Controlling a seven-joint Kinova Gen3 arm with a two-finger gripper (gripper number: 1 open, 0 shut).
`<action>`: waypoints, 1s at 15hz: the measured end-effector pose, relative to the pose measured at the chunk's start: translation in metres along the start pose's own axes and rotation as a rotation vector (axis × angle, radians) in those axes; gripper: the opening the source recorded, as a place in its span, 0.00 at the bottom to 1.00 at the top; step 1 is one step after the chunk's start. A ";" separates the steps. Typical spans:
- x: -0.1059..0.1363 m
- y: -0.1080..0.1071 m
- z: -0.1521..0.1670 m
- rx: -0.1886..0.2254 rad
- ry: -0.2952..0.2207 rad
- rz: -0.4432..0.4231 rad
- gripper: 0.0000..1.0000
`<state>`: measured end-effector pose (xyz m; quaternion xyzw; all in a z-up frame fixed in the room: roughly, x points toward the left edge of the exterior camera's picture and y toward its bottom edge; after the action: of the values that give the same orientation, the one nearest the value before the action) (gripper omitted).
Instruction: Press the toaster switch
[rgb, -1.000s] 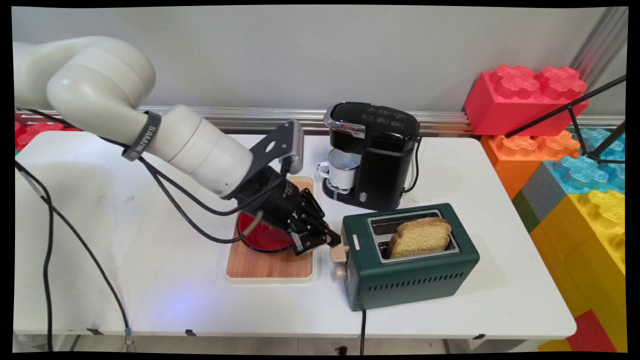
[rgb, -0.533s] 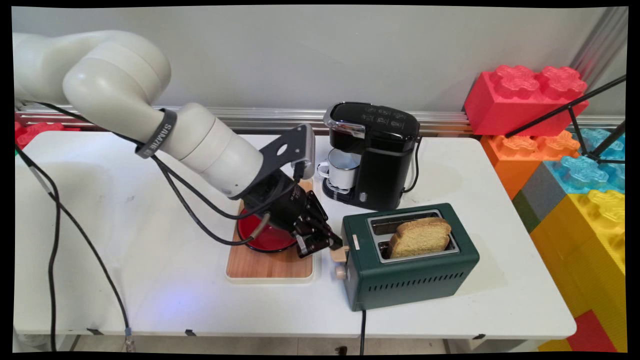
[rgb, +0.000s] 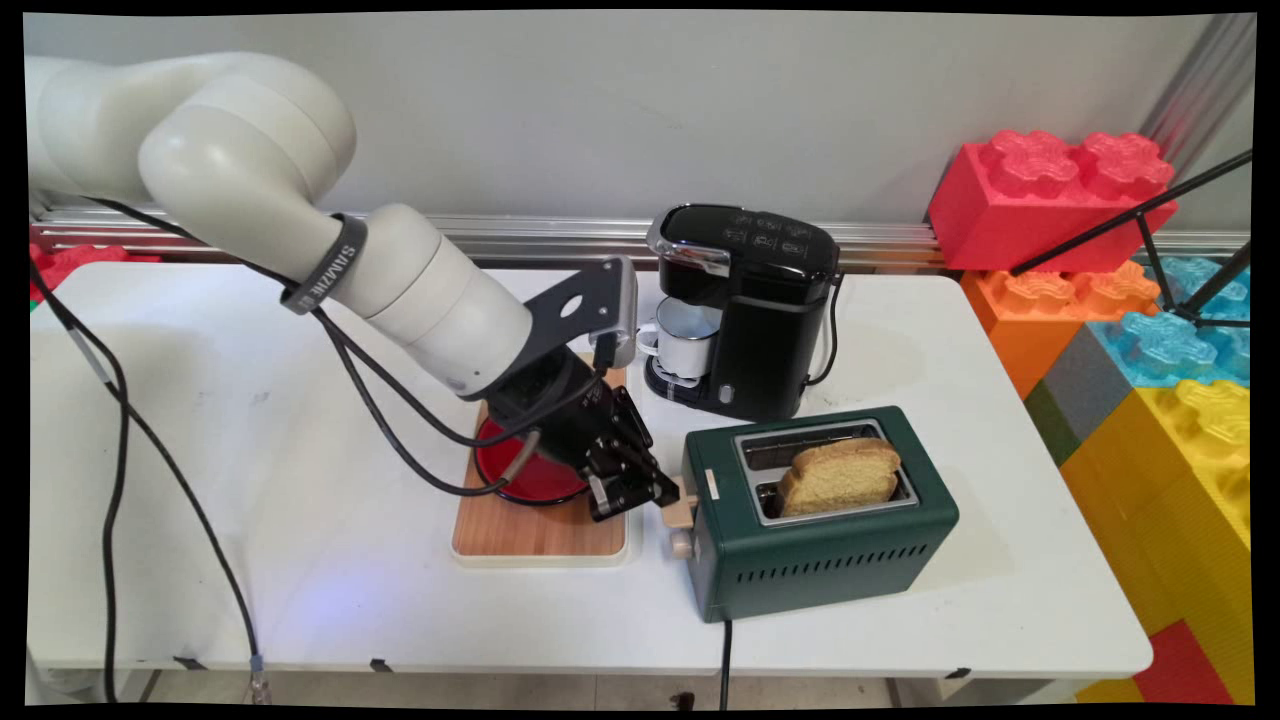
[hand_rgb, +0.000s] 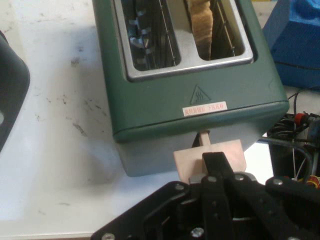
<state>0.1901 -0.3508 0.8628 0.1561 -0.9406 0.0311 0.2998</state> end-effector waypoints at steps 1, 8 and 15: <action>0.000 0.000 0.001 0.000 -0.003 0.002 0.00; -0.002 0.002 0.010 -0.002 -0.022 0.011 0.00; -0.006 0.003 0.021 0.000 -0.029 0.009 0.00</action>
<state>0.1819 -0.3497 0.8423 0.1524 -0.9456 0.0300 0.2858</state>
